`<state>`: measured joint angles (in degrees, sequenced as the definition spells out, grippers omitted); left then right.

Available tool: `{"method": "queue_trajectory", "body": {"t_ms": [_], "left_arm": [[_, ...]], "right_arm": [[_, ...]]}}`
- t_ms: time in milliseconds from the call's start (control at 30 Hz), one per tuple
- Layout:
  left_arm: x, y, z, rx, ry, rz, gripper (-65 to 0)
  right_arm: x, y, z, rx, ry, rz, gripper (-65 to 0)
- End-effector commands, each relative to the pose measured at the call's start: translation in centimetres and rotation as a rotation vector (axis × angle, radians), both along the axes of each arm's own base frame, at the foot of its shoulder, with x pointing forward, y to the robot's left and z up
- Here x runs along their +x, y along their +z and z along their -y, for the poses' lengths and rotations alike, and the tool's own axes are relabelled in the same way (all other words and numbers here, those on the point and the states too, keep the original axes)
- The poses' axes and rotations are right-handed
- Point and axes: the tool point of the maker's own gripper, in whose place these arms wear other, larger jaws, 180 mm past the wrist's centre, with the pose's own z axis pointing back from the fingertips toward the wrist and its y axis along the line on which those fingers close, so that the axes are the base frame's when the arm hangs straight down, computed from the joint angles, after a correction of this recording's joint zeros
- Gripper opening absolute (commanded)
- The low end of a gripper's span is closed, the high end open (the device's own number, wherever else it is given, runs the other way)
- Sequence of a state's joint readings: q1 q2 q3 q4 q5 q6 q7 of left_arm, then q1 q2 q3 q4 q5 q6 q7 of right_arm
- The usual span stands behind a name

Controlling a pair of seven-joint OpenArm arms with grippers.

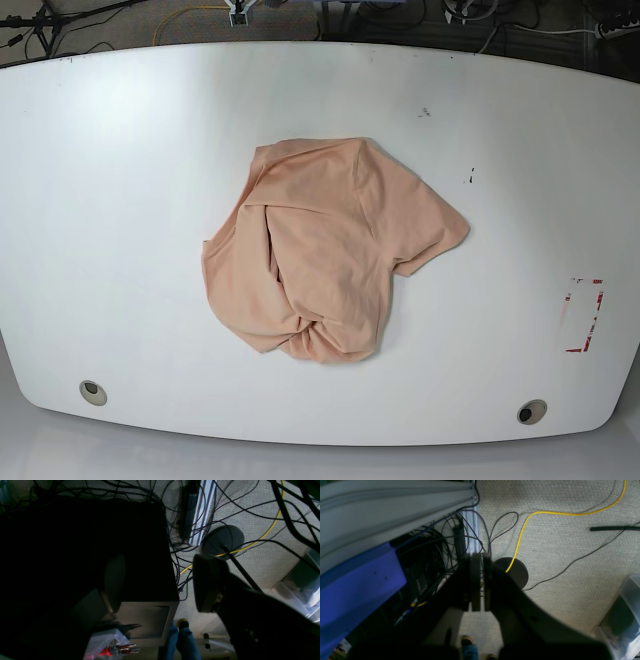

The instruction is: Fold the T-shirt properly

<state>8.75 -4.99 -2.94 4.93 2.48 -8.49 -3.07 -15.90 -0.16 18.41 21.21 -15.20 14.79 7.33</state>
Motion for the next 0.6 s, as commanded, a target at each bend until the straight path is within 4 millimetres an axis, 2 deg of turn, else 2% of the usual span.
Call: {"method": "queue_trajectory", "body": {"t_ms": [0,200,567], "left_arm": [[-0.15,0.03,0.82,-0.008,-0.002,0.016,-25.5],[0.08,0.06,0.91,-0.008,-0.003,0.029,-25.3],[0.33,0.16,1.2,-0.014,-0.007,0.046,-25.2]], "right_arm": [[-0.26,0.13,0.16,0.005,-0.002,0.006,-58.4],[-0.34,0.12,-0.02,0.008,-0.002,0.005,-57.1],[-0.56,0.16,0.19,0.005,0.001,0.004,-58.5]]}}
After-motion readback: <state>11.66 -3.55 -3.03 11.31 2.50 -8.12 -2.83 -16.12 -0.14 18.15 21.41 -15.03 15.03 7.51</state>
